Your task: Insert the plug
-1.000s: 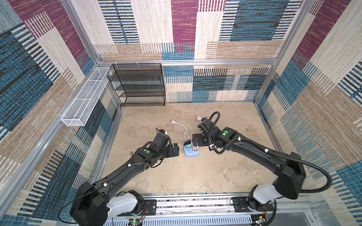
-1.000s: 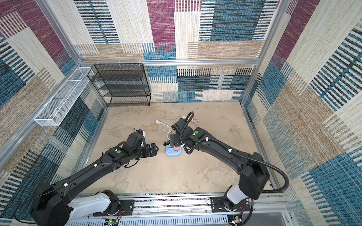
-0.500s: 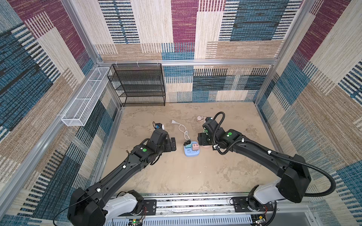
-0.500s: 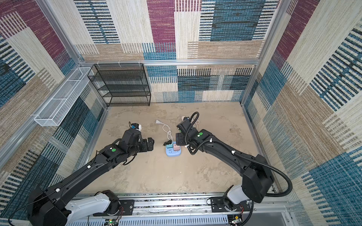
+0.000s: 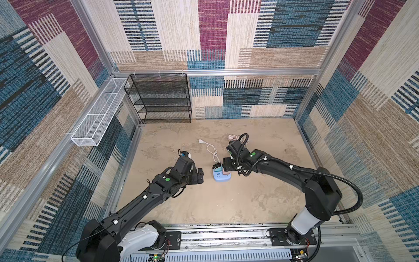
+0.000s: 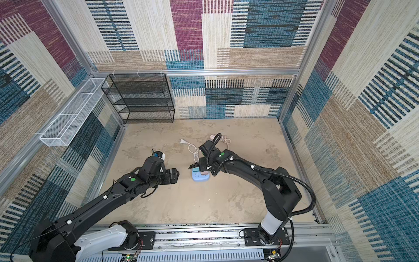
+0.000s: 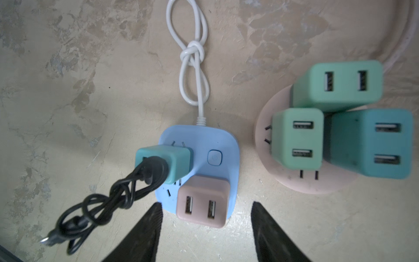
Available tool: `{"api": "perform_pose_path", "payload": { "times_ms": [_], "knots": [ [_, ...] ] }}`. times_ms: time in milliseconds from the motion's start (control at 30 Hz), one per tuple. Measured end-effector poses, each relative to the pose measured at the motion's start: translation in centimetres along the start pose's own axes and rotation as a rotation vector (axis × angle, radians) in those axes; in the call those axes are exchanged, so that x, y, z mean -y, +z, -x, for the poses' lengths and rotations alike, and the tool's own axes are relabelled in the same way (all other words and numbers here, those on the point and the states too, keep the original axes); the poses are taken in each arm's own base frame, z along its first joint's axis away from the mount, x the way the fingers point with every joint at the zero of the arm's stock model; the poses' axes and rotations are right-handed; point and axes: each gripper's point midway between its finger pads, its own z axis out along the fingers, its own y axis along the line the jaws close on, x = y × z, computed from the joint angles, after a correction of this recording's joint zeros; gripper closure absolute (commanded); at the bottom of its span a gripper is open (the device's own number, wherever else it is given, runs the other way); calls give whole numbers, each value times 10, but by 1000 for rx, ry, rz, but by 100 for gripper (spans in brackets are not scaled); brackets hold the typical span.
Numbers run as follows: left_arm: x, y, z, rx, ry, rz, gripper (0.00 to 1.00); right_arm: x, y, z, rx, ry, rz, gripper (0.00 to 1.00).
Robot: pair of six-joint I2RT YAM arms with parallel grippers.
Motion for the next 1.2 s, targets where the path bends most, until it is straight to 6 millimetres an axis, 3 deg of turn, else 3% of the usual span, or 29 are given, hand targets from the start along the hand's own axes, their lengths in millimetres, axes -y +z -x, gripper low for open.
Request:
{"api": "perform_pose_path", "payload": {
  "times_ms": [400,500,600,667,1200],
  "knots": [
    [-3,4,-7,-20,-6,-6,2,-9,24,-15,-86,-33,-28,48],
    [-4,4,-7,-18,-9,-4,2,-9,27,-19,-100,-52,-46,68],
    [-5,4,-7,-19,-10,-3,2,-10,28,-16,-90,-61,-60,81],
    [-5,5,-7,-19,-11,-1,2,-11,31,-15,-92,-69,-70,98],
    [-12,7,-12,-24,-18,9,2,-17,52,-14,-24,-123,-116,100]
  ]
}}
